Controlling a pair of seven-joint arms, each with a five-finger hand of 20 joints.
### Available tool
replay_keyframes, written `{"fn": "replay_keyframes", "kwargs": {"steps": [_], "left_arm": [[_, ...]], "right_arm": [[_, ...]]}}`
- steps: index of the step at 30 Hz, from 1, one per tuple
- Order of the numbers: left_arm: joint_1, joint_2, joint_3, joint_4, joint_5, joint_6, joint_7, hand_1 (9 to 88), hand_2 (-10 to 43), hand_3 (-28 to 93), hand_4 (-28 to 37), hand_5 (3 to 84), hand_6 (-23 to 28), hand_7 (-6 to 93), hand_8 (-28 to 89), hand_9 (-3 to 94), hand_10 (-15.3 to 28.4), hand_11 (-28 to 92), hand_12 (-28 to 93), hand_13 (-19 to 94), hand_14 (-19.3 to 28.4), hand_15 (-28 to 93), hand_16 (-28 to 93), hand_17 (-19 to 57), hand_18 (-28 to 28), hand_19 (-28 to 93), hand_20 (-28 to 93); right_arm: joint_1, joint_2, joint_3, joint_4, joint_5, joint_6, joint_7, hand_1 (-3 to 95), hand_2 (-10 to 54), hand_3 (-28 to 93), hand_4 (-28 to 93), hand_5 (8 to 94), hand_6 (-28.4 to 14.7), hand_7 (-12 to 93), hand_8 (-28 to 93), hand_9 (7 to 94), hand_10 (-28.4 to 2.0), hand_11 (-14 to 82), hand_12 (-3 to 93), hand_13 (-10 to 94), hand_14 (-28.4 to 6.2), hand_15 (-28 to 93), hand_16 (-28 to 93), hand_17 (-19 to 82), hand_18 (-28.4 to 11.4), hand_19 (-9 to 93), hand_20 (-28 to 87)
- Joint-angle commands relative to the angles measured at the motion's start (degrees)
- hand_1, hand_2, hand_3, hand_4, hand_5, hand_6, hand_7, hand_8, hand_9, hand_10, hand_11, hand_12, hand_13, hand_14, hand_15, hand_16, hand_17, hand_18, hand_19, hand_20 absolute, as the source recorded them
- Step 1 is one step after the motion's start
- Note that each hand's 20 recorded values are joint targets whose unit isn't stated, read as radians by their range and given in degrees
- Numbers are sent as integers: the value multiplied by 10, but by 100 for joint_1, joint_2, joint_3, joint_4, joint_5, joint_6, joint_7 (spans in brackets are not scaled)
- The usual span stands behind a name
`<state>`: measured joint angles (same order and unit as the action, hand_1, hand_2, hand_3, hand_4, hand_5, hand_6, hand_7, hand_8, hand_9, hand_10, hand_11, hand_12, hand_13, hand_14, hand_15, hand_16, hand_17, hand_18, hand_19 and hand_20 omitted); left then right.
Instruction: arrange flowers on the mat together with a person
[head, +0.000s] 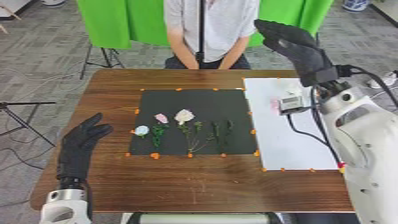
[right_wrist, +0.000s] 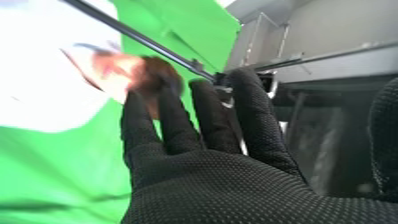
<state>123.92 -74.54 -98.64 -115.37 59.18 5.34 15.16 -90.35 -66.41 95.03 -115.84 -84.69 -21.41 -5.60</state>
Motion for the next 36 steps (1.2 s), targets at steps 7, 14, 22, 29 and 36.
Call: {"fn": "replay_keyframes", "kwargs": {"steps": [7, 14, 22, 29, 36], "left_arm": [[16, -14, 128, -60, 148, -196, -81, 214, -19, 685, -226, 495, 33, 132, -50, 514, 153, 221, 164, 418, 184, 236, 20, 94, 125, 82, 194], [-38, -28, 137, -90, 236, -290, -51, 214, -18, 684, -227, 493, 33, 132, -50, 514, 153, 220, 163, 416, 183, 232, 20, 93, 124, 80, 194], [-55, -30, 148, -86, 271, -333, -72, 215, -18, 683, -228, 493, 33, 131, -50, 514, 152, 219, 164, 416, 183, 230, 21, 92, 124, 78, 194], [-52, -54, 134, -87, 221, -292, -85, 214, -17, 682, -227, 493, 32, 132, -50, 513, 153, 219, 164, 414, 183, 231, 24, 90, 125, 82, 195], [-45, -56, 117, -90, 209, -275, -84, 214, -17, 682, -227, 493, 32, 132, -50, 513, 152, 219, 164, 412, 184, 232, 24, 88, 126, 83, 194]], "right_arm": [[-2856, -729, 775, -100, 2937, 1205, -936, 13, 1, 729, -197, 325, -1, 41, -69, 311, -135, 13, 82, 203, -93, 1, 87, 110, -126, 30, 181], [-3255, -1326, 930, -310, 2350, 1117, -1079, -23, 24, 714, -228, 339, -59, 30, -81, 318, -148, 13, 30, 206, -78, 43, -54, 130, -87, -1, 160], [-3289, -1514, 876, -276, 2329, 1172, -1062, -9, 3, 740, -217, 336, -25, 55, -78, 325, -147, 20, 42, 233, -108, 94, -47, 150, -129, 11, 170], [-3311, -1542, 848, -279, 2345, 1223, -1034, -2, -1, 743, -215, 346, -23, 63, -80, 334, -146, 23, 51, 243, -104, 97, -38, 157, -128, 11, 177], [-3351, -1592, 917, -316, 2315, 1245, -1041, 7, -5, 747, -212, 396, -31, 72, -81, 355, -145, 28, 58, 258, -100, 102, -33, 165, -121, 11, 183]]}}
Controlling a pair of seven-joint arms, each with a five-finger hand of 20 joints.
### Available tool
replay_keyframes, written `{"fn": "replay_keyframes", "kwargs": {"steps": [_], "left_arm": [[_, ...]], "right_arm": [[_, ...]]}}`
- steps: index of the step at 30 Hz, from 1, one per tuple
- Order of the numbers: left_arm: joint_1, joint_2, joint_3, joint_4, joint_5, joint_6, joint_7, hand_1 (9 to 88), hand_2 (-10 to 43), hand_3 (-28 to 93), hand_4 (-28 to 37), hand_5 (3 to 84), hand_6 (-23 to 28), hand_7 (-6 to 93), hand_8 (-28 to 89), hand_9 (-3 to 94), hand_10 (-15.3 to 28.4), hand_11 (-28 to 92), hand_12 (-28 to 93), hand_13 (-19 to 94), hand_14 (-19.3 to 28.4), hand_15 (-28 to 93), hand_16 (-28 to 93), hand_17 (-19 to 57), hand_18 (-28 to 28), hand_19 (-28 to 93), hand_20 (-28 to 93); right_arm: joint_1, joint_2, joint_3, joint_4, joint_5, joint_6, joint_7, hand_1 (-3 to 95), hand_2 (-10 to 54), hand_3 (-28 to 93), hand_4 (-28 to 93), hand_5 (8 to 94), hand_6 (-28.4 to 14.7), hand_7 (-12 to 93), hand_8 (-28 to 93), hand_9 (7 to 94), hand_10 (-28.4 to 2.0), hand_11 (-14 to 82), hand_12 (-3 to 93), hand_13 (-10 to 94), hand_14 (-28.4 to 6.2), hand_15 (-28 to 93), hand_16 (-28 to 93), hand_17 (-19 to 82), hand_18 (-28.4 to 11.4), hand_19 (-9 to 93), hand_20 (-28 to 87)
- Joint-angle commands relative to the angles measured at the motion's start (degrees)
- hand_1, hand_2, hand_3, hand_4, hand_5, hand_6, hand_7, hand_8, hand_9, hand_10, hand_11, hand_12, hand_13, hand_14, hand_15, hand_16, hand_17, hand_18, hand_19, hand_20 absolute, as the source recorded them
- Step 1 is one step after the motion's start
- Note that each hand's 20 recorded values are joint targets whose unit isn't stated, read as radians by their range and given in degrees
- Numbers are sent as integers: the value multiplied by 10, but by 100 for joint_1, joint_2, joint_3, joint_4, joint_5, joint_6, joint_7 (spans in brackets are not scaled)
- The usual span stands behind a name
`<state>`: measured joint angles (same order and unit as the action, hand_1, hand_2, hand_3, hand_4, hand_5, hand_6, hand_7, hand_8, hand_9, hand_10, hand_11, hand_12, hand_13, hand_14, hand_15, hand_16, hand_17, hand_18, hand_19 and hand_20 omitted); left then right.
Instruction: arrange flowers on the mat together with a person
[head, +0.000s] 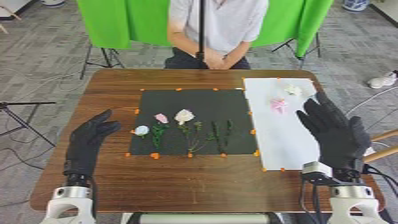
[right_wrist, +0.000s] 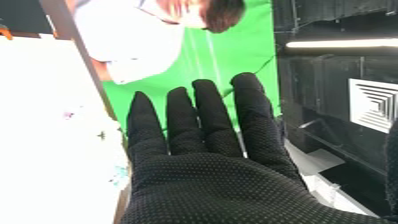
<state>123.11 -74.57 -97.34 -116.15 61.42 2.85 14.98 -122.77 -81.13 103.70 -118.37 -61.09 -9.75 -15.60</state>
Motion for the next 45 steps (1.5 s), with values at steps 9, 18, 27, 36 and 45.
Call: {"fn": "replay_keyframes", "kwargs": {"steps": [9, 18, 27, 36, 45], "left_arm": [[36, -77, -7, -6, -20, -16, -59, 214, -17, 682, -225, 492, 32, 131, -50, 513, 153, 217, 164, 412, 185, 233, 24, 88, 126, 83, 194], [51, -88, -32, -19, -26, -3, -64, 213, -18, 683, -226, 491, 31, 134, -50, 511, 152, 216, 165, 407, 185, 237, 28, 86, 127, 86, 195], [29, -83, -43, -16, -29, -20, -43, 213, -17, 682, -226, 492, 31, 132, -51, 511, 152, 216, 166, 405, 186, 238, 28, 85, 128, 87, 194], [12, -81, -49, -2, -52, -49, -83, 211, -20, 685, -225, 492, 31, 132, -50, 511, 152, 216, 166, 403, 186, 239, 29, 85, 128, 84, 193], [48, -68, -62, -15, -90, -52, -70, 211, -20, 685, -226, 491, 31, 132, -50, 509, 151, 215, 166, 402, 187, 240, 30, 85, 128, 83, 194]], "right_arm": [[-140, -206, 34, -122, -168, -87, 86, 26, -11, 757, -204, 440, -26, 83, -81, 392, -143, 40, 71, 289, -114, 121, -13, 171, -124, 12, 190], [-67, -198, -47, -88, -228, -114, 152, 38, -13, 758, -197, 463, -25, 93, -84, 428, -147, 46, 80, 321, -115, 127, 7, 180, -125, 12, 196], [-37, -201, -1, -106, -216, -17, 99, 48, -20, 760, -195, 472, -24, 98, -85, 436, -147, 47, 83, 329, -111, 127, 12, 183, -121, 11, 199], [-72, -214, 30, -119, -211, -31, 106, 51, -19, 759, -195, 475, -25, 97, -86, 440, -147, 48, 85, 335, -109, 128, 14, 186, -120, 11, 201], [-84, -193, 23, -130, -220, -28, 106, 53, -22, 760, -196, 478, -25, 97, -86, 443, -147, 48, 85, 337, -109, 129, 15, 187, -119, 11, 203]]}}
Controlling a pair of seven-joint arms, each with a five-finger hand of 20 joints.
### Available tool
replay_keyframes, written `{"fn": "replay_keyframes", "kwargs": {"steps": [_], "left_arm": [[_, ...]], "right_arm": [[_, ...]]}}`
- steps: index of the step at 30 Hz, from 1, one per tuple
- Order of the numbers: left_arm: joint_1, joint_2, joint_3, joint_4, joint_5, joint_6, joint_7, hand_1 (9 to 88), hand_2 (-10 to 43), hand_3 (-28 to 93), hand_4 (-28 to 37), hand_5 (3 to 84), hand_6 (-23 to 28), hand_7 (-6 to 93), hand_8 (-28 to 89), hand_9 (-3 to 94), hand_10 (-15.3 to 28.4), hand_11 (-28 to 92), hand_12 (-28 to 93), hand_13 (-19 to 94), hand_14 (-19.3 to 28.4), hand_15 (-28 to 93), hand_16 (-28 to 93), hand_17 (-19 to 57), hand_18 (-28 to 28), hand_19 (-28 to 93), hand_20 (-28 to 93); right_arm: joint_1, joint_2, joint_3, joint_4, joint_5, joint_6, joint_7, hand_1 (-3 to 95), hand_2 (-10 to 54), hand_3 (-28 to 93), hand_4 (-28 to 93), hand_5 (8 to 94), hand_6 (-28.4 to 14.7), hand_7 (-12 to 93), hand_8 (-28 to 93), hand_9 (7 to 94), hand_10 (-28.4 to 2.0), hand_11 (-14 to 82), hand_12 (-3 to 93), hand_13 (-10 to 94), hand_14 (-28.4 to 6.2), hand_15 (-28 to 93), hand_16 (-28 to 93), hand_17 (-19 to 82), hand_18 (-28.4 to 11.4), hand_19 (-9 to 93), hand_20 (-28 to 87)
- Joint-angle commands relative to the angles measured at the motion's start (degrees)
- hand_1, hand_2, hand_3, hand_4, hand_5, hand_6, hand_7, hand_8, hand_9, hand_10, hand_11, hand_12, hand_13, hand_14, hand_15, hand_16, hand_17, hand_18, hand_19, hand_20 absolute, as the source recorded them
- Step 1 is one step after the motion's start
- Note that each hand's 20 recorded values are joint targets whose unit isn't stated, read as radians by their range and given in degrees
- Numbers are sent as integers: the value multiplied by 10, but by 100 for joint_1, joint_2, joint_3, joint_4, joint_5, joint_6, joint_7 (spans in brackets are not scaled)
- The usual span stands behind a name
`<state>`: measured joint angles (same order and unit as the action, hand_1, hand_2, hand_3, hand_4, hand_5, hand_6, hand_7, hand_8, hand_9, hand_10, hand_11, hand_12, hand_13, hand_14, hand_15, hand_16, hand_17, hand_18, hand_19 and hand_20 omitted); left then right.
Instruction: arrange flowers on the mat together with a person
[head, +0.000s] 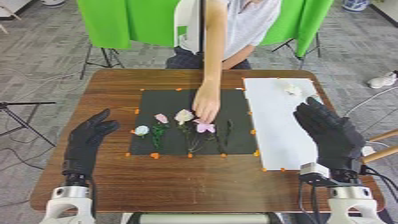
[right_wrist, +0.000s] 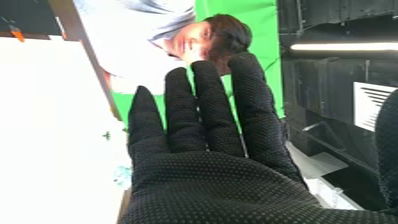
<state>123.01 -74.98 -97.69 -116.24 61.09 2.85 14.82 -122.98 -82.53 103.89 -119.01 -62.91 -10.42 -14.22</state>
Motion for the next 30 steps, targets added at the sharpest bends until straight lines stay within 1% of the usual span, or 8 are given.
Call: {"fn": "replay_keyframes", "kwargs": {"steps": [1, 7, 13, 19, 24, 25, 27, 30], "left_arm": [[51, -24, -24, -4, -57, -47, -58, 212, -19, 684, -226, 491, 31, 132, -50, 509, 151, 215, 166, 402, 188, 240, 30, 85, 128, 83, 194], [25, -26, -39, 16, -55, -68, -68, 212, -19, 683, -225, 490, 31, 132, -50, 508, 151, 214, 166, 400, 186, 243, 31, 82, 129, 86, 195], [31, -1, -38, 16, -85, -52, -75, 212, -19, 684, -224, 489, 30, 132, -50, 509, 150, 215, 166, 399, 186, 243, 32, 80, 132, 88, 195], [24, 3, -36, 20, -78, -57, -83, 213, -19, 683, -225, 489, 30, 132, -50, 509, 150, 214, 166, 398, 186, 244, 32, 79, 132, 89, 194], [34, -5, -42, 14, -77, -49, -65, 212, -19, 683, -224, 489, 29, 134, -50, 508, 151, 214, 166, 397, 188, 245, 32, 79, 132, 90, 194], [13, 2, -35, 26, -78, -60, -74, 212, -19, 683, -224, 489, 29, 134, -50, 508, 151, 214, 166, 397, 187, 246, 32, 79, 132, 90, 194], [48, -11, -42, 9, -77, -58, -49, 212, -19, 684, -224, 489, 29, 134, -51, 508, 151, 214, 166, 397, 187, 246, 32, 79, 132, 90, 194], [58, -17, -40, 4, -80, -48, -48, 213, -19, 682, -225, 489, 30, 134, -51, 508, 151, 215, 166, 397, 187, 246, 32, 79, 132, 89, 193]], "right_arm": [[-56, -48, 3, -62, -29, 38, -25, 53, -22, 760, -196, 477, -25, 98, -85, 443, -147, 48, 85, 338, -109, 129, 15, 187, -119, 11, 203], [-36, -29, -7, -51, -49, 44, -10, 54, -23, 760, -196, 479, -25, 99, -86, 442, -147, 48, 86, 338, -108, 129, 16, 187, -119, 10, 203], [-37, -12, -7, -57, -49, 64, -13, 57, -23, 757, -196, 479, -25, 99, -86, 443, -147, 48, 87, 339, -107, 129, 16, 187, -119, 11, 204], [-44, -12, -16, -55, -57, 74, -1, 58, -23, 756, -196, 479, -23, 102, -86, 445, -147, 50, 89, 340, -106, 130, 15, 188, -119, 11, 204], [-2, 14, -30, -31, -59, 80, -1, 59, -23, 756, -195, 480, -23, 102, -86, 447, -148, 50, 91, 341, -105, 131, 15, 188, -118, 11, 205], [-22, 1, -24, -45, -60, 94, -11, 60, -23, 756, -195, 480, -23, 102, -86, 447, -148, 50, 91, 341, -105, 131, 15, 189, -118, 11, 205], [-1, 11, -20, -41, -71, 97, -4, 59, -23, 756, -195, 480, -23, 103, -86, 448, -147, 50, 93, 341, -105, 131, 15, 189, -118, 11, 205], [42, 77, 21, -48, -147, 170, 21, 62, -23, 755, -196, 479, -23, 103, -86, 450, -148, 52, 95, 341, -105, 131, 15, 192, -122, 14, 208]]}}
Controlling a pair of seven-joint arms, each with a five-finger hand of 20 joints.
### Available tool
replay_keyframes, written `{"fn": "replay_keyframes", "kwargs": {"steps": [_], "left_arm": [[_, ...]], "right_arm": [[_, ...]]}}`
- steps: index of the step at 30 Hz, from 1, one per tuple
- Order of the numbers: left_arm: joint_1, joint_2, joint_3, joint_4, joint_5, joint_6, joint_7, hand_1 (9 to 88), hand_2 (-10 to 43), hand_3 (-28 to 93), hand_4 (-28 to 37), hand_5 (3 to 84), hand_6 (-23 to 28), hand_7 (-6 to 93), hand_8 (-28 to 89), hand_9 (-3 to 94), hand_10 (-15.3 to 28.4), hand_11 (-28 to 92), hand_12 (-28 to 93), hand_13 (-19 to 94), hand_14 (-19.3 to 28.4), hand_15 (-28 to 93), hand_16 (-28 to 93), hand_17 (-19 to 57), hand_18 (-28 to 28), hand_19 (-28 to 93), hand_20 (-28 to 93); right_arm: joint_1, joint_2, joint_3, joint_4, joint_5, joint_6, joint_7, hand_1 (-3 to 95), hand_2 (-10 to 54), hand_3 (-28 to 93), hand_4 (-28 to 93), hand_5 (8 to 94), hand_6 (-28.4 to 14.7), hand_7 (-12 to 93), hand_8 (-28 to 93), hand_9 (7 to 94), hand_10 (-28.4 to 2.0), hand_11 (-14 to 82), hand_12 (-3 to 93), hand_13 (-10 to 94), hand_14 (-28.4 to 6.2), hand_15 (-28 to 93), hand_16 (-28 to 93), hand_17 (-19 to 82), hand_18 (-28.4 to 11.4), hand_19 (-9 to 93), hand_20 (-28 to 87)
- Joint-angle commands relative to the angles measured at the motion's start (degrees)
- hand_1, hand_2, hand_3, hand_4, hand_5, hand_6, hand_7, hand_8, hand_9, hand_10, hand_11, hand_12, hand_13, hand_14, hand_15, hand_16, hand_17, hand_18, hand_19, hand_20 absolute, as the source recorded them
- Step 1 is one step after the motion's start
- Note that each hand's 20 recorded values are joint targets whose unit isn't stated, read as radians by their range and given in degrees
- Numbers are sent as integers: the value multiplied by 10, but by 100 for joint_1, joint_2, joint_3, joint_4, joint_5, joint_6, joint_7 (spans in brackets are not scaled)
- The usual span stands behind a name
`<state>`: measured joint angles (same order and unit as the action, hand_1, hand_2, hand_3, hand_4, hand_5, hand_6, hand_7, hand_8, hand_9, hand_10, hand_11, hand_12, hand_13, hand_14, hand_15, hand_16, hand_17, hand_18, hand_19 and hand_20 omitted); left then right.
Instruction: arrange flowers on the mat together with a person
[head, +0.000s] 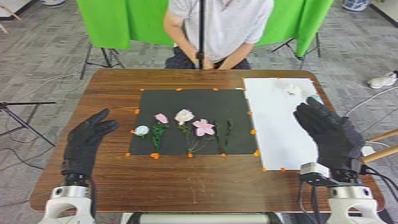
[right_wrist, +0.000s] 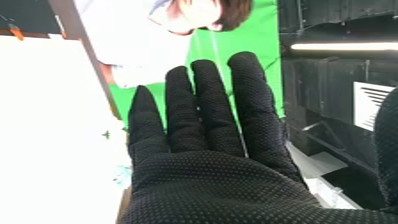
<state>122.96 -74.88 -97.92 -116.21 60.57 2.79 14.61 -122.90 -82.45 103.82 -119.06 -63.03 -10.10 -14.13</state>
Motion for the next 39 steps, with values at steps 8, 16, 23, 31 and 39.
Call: {"fn": "replay_keyframes", "kwargs": {"steps": [8, 16, 23, 31, 39], "left_arm": [[77, -34, -18, -7, -21, -25, -45, 212, -19, 683, -224, 489, 30, 132, -50, 508, 151, 214, 166, 396, 187, 245, 32, 78, 132, 90, 193], [84, -36, 12, -17, -16, -21, -47, 212, -19, 683, -225, 488, 29, 131, -50, 507, 151, 214, 166, 396, 186, 245, 32, 77, 134, 90, 193], [59, -28, 16, -12, -17, -22, -41, 212, -19, 683, -225, 487, 28, 133, -49, 507, 151, 214, 166, 395, 187, 246, 32, 76, 134, 90, 193], [114, -57, 8, -37, -13, -7, -32, 211, -18, 683, -224, 487, 29, 131, -50, 507, 151, 214, 166, 394, 187, 244, 32, 76, 134, 90, 193], [145, -69, 9, -54, -25, 32, -4, 211, -18, 682, -223, 486, 29, 131, -50, 506, 151, 213, 166, 393, 188, 243, 33, 76, 135, 90, 193]], "right_arm": [[739, 1070, 53, 111, -1634, 1731, 482, 141, -23, 727, -186, 524, -29, 125, -90, 547, -156, 71, 125, 462, -132, 166, 79, 253, -145, 172, 316], [1967, 2241, -405, 933, -4915, 2701, 1906, 207, -87, 699, -152, 537, -36, 125, -88, 584, -154, 87, 135, 598, -142, 177, 149, 329, -155, 347, 365], [2887, 2842, -1086, 1742, -6751, 2171, 2842, 265, -95, 621, -187, 525, -48, 105, -76, 603, -168, 96, 157, 711, -127, 252, 194, 485, -160, 557, 411], [4024, 3240, -2221, 2738, -7809, 1375, 3556, 293, -95, 618, -269, 530, -57, 89, -67, 625, -179, 91, 155, 799, -99, 326, 209, 587, -117, 699, 300], [4836, 3213, -2900, 3634, -8112, 875, 3650, 313, -95, 612, -250, 511, -30, 99, -67, 647, -170, 97, 156, 833, -85, 333, 211, 602, -107, 721, 270]]}}
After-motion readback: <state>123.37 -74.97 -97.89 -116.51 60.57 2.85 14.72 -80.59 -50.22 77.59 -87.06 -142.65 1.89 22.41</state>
